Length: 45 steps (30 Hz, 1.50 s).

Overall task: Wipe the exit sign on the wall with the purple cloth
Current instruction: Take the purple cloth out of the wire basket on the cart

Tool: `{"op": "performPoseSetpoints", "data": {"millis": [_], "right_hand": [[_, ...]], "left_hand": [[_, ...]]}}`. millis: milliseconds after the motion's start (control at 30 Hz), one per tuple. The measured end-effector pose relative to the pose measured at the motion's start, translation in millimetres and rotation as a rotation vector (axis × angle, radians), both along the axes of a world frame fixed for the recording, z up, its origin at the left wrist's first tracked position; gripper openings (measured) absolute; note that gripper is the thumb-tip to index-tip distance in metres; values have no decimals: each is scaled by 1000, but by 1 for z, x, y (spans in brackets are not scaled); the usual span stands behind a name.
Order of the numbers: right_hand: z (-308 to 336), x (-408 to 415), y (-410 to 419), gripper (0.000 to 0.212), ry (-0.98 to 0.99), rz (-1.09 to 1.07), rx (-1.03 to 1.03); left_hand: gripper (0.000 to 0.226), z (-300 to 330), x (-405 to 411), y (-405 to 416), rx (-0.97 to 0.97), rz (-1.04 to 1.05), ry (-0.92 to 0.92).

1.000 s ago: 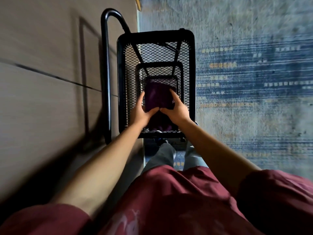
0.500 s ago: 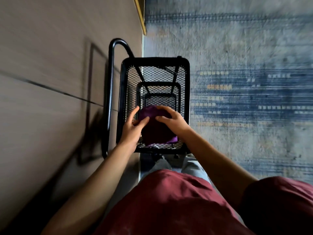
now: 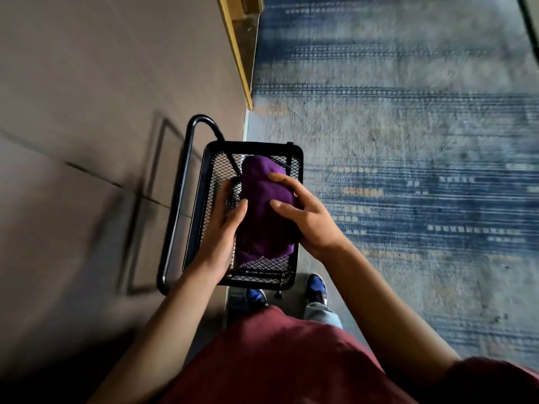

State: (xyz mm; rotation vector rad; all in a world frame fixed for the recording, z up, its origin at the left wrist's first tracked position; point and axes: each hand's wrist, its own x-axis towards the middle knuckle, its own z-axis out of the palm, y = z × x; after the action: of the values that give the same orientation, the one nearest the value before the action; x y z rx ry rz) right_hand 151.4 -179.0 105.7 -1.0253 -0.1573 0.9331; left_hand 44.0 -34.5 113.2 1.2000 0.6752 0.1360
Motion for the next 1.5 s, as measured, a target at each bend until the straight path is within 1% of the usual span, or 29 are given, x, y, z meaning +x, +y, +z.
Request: {"op": "performPoseSetpoints", "data": {"millis": [100, 200, 267, 367, 467, 533, 567, 633, 667, 733, 800, 867, 933, 967, 1033, 1067, 1100, 1167, 1233, 1300, 1400, 1500], "right_hand": [[4, 4, -19, 49, -26, 5, 39], [4, 6, -39, 49, -48, 3, 7], [4, 7, -52, 50, -143, -1, -88], [-3, 7, -68, 57, -359, 9, -317], [-12, 9, -82, 72, -436, 13, -469], [-13, 13, -88, 81, -537, -67, -571], [-11, 15, -90, 82, -579, -118, -583], [-5, 24, -91, 84, -614, -167, -552], [-1, 29, -90, 85, -597, -145, -519], [7, 39, -85, 83, -450, -13, -397], [16, 39, -82, 72, -272, 144, -260], [21, 29, -82, 49, -216, 265, -192], [19, 11, -86, 33, -194, 327, -153], [18, 1, -89, 30, -149, 336, -132], [16, -19, -93, 37, -46, 328, -105], [16, -30, -95, 42, -50, 316, -106], [18, -41, -97, 45, -103, 290, -122], [25, -63, -101, 44, -265, 206, -164], [36, -83, -105, 45, -392, 156, -173], [43, -104, -109, 49, -477, 130, -171], [50, -136, -115, 48, -529, 112, -153], [56, -174, -118, 44, -505, 120, -158]], "left_hand": [[64, 11, 9, -15, 28, -40, -8], [64, 15, 18, -31, 124, 2, -33], [69, 14, 22, -41, 188, 55, -23], [74, 8, 21, -53, 320, 85, 3], [77, 9, 17, -66, 443, 72, -9], [77, 13, 13, -72, 473, 53, -30], [77, 17, 10, -73, 474, 41, -32], [75, 27, 3, -75, 477, 18, -28], [74, 32, -1, -77, 482, 7, -30], [72, 39, -11, -82, 501, -26, -42], [70, 46, -23, -89, 484, -63, -55], [69, 52, -35, -97, 440, -69, -48], [65, 56, -47, -105, 453, -44, -51], [63, 56, -54, -108, 462, -35, -54], [59, 56, -67, -111, 472, -28, -63], [57, 55, -75, -112, 487, -29, -64], [54, 54, -84, -112, 504, -32, -58], [52, 51, -104, -114, 506, -38, -24], [52, 47, -125, -118, 434, -30, 4], [54, 46, -150, -125, 315, 34, 23], [52, 42, -195, -139, 200, 80, 40], [38, 33, -250, -159, 73, 202, -3]]}}
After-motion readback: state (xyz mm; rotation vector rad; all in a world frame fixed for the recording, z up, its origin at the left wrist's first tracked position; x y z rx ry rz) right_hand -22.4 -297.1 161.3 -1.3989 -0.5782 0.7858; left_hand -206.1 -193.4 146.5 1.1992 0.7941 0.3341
